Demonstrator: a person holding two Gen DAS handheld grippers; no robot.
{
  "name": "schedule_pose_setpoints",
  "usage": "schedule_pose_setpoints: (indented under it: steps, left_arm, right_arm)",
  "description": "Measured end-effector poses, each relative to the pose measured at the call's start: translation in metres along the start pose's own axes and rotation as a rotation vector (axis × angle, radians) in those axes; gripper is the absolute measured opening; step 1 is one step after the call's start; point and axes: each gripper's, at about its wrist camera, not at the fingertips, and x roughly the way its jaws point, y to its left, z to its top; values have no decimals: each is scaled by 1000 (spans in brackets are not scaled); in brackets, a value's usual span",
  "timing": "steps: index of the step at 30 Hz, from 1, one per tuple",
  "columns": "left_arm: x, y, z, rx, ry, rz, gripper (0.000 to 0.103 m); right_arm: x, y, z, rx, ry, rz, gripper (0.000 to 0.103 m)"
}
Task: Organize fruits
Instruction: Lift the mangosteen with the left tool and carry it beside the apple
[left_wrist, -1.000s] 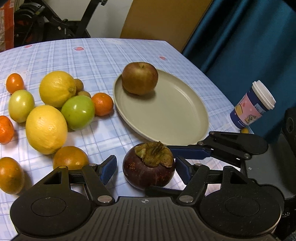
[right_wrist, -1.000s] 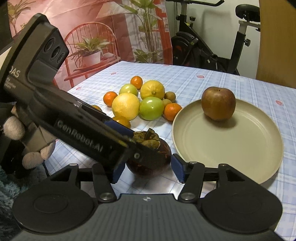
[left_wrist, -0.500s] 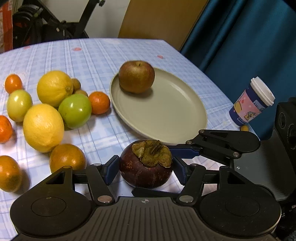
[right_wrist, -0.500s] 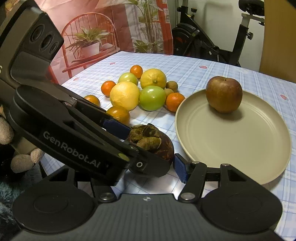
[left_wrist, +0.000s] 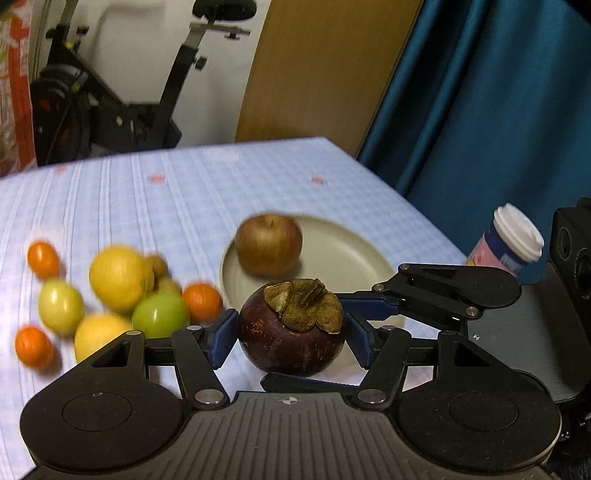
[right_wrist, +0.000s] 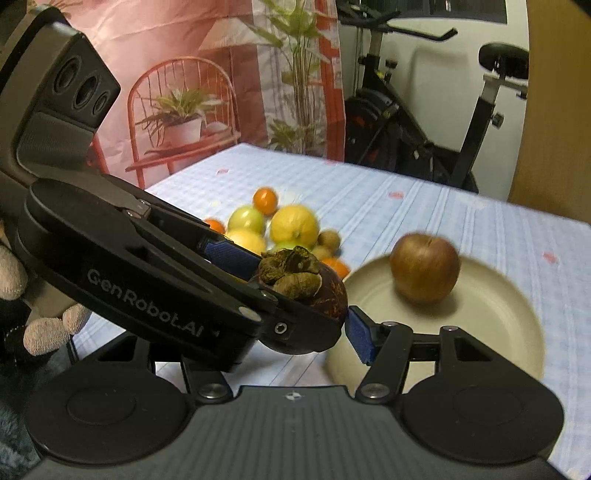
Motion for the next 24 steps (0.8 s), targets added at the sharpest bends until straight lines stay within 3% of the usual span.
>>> schedule_pose_setpoints:
  steps: [10,24]
  left_arm:
    - [28,-28,38,57,-44,-16,65]
    - [90,-38,33,41,39,-56,65]
  right_arm:
    - [-15,-35,21,1,-78,-91,62]
    - [-10,-78,-13,66,-18,-152,62]
